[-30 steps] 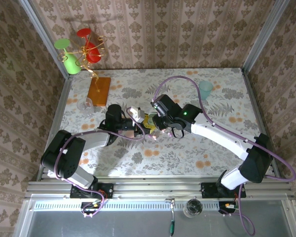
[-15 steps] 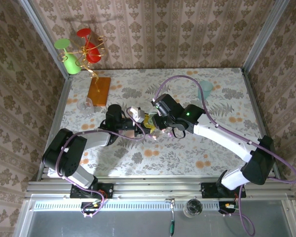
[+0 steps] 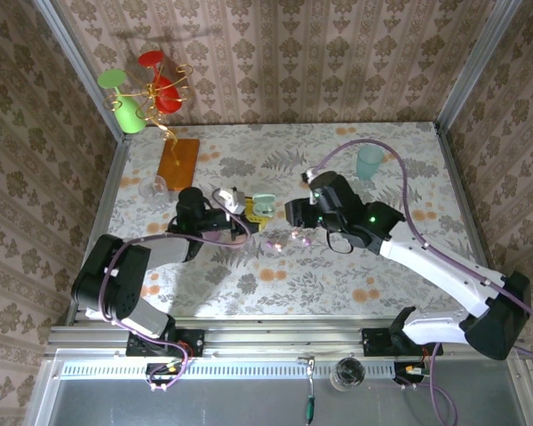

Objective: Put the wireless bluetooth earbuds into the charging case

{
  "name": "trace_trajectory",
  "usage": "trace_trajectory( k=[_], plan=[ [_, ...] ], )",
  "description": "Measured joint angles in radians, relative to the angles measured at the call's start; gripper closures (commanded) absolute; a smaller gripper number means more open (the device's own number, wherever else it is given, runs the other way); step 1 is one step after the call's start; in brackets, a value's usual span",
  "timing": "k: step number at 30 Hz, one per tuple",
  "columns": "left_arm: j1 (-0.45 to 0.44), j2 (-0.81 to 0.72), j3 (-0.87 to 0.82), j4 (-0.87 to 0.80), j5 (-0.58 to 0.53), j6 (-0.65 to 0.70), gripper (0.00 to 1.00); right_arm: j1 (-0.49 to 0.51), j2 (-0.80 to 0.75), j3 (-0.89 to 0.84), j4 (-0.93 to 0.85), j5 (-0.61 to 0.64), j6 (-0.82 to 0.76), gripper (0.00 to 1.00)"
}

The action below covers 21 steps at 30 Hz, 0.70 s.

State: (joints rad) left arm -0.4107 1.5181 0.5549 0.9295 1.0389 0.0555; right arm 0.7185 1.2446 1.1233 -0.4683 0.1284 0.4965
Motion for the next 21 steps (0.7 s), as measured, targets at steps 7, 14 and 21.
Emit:
trace_trajectory(
  k=[7,14,21],
  plan=[
    [0.068,-0.161,-0.060,-0.008,-0.031,-0.004,0.70,-0.147,0.073,-0.109,0.133,-0.114,0.084,0.43],
    [0.085,-0.238,-0.091,0.016,-0.048,-0.060,0.70,-0.146,0.397,0.044,0.151,-0.238,0.084,0.45],
    [0.085,-0.284,-0.092,0.022,-0.057,-0.093,0.71,-0.146,0.732,0.298,0.143,-0.358,0.060,0.52]
  ],
)
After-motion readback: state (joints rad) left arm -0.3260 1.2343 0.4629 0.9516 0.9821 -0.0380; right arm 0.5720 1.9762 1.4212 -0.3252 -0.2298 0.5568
